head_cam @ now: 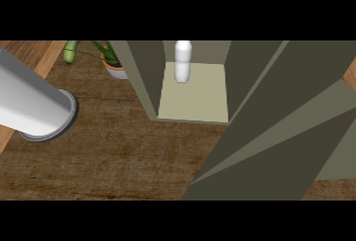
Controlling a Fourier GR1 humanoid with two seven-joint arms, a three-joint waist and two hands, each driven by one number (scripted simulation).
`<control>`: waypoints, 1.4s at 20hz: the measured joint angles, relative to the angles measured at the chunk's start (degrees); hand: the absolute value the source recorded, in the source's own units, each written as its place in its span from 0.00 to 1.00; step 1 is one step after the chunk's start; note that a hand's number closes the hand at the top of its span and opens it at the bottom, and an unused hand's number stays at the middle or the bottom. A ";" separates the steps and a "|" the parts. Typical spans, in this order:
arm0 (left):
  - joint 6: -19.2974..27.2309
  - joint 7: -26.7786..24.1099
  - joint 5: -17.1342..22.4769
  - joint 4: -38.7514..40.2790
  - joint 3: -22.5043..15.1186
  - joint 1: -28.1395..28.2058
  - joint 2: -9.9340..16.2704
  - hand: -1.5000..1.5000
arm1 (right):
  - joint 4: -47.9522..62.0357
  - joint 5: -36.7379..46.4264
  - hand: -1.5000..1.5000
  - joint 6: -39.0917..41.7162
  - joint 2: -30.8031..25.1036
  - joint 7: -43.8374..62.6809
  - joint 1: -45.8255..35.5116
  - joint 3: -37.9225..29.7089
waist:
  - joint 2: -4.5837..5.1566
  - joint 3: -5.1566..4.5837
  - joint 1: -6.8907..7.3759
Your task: Pick up the bottled water, place it into the cabinet and close the cabinet
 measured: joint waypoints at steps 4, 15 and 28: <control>-3.72 -2.20 1.59 0.19 2.49 3.13 0.91 0.00 | 0.49 -2.99 1.00 -0.52 -0.38 2.41 -2.64 -0.64 | 0.09 0.02 0.59; -11.99 -5.27 7.55 1.09 9.31 7.77 2.53 0.00 | 10.24 -17.25 1.00 -8.80 4.17 9.08 -19.37 -8.86 | 0.63 -0.02 1.40; -21.94 -7.75 16.34 1.49 20.67 16.00 3.20 0.00 | 37.92 -30.91 1.00 -12.85 8.24 12.31 -55.93 -26.71 | 0.03 0.02 0.07</control>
